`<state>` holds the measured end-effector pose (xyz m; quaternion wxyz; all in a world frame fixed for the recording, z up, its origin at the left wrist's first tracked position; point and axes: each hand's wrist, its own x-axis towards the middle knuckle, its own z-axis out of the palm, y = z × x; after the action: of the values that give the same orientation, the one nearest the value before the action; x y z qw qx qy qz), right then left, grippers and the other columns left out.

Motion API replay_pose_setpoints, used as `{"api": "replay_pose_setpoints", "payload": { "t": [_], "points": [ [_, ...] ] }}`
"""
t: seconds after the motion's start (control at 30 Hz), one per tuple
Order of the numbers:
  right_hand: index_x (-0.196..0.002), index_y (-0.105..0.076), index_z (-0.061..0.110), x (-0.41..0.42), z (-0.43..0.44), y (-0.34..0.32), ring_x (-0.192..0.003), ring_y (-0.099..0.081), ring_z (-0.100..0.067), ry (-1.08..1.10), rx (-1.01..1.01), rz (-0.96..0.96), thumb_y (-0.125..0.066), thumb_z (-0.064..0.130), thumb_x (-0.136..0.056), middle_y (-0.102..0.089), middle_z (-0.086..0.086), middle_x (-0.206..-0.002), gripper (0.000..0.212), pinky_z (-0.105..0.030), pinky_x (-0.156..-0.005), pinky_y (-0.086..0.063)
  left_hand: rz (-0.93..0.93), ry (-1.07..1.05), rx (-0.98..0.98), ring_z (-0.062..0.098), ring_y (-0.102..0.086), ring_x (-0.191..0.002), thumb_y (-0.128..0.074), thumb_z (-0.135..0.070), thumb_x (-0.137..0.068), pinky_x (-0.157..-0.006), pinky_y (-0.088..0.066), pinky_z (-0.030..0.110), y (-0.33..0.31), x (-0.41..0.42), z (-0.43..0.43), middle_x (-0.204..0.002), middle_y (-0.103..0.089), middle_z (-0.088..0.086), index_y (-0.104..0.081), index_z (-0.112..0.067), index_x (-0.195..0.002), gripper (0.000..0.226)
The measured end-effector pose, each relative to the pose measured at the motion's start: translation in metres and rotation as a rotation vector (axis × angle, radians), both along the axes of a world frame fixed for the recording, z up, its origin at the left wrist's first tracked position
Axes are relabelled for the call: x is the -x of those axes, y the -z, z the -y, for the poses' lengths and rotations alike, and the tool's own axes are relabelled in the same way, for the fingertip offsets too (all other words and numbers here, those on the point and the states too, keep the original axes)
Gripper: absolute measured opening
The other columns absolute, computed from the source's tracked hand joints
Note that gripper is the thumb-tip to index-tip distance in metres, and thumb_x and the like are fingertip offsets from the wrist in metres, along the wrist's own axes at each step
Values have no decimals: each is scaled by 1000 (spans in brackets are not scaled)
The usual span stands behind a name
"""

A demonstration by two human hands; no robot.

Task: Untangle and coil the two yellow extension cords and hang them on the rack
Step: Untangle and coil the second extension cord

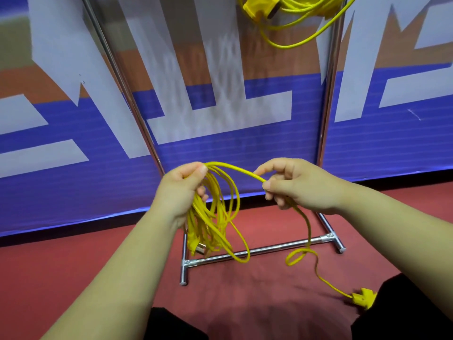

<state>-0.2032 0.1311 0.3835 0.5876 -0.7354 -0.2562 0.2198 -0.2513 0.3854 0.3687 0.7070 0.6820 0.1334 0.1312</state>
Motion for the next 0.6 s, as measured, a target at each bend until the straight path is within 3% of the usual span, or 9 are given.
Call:
{"api": "replay_pose_setpoints", "payload": {
  "t": [0.27,0.47,0.6],
  "points": [
    [-101,-70,20,-12,25,11,-63,-61,-19,83,155,74,-65,15,-95,-71,-6,-75,9,-31,-60,-48,91,-300,192,8,-46,-44,-60,-18,-101,-45,-45,21,-8,-4,-54,-64,-48,1,-61,-9,-120,21],
    [-93,-67,7,-17,26,16,-56,-60,-17,88,240,37,-60,3,-93,-71,-9,-75,9,-25,-52,-48,61,-313,204,7,-47,-41,-61,-14,-99,-45,-47,19,-9,3,-61,-67,-50,3,-65,-11,-111,12],
    [-91,-69,1,-22,20,22,-53,-58,-16,191,264,-88,-59,2,-90,-69,-10,-74,10,-28,-52,-50,55,-298,188,8,-47,-44,-59,-6,-99,-46,-47,21,-7,8,-71,-71,-55,3,-66,-19,-119,26]
  ]
}}
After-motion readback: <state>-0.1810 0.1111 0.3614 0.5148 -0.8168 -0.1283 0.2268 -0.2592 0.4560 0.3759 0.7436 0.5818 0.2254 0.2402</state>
